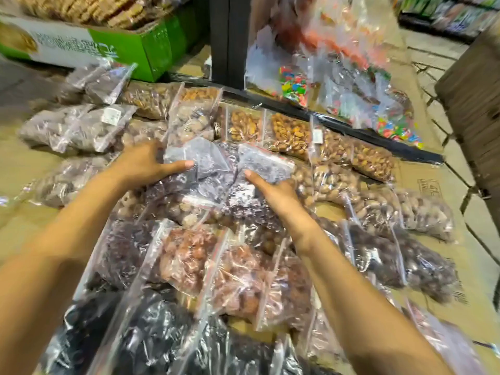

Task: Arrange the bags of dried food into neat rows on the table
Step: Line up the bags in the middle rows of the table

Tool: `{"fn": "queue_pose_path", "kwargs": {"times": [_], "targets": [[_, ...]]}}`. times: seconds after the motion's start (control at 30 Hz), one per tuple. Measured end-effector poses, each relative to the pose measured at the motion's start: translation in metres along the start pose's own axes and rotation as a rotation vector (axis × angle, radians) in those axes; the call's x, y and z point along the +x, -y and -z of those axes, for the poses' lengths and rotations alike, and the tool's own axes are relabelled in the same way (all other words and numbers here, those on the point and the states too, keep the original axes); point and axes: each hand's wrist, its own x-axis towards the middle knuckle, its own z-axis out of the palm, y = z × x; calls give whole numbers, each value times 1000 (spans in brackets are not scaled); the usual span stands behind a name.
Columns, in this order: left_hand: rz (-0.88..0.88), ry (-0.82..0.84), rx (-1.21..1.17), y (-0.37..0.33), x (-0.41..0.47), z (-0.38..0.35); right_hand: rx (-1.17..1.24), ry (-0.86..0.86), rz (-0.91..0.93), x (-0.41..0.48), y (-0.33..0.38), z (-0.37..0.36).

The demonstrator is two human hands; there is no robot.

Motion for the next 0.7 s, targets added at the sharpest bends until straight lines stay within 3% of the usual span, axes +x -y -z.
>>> {"fn": "queue_pose_path", "kwargs": {"times": [0.13,0.23,0.43,0.53,0.6,0.7], "targets": [[14,335,34,-1,27,19,110,-89,-77,6,2,-18],[-57,435,87,-5,33,26,173,-169,-60,3,8,-18],[-177,359,55,-9,11,25,-101,-393,198,-33,14,-34],[-148,337,-38,-12,-5,23,-66,-357,291,-51,18,-32],[-90,375,-124,-12,-20,18,57,-379,204,-63,24,-30],[-40,225,-171,-11,-37,15,150,-481,208,-89,17,-25]]}}
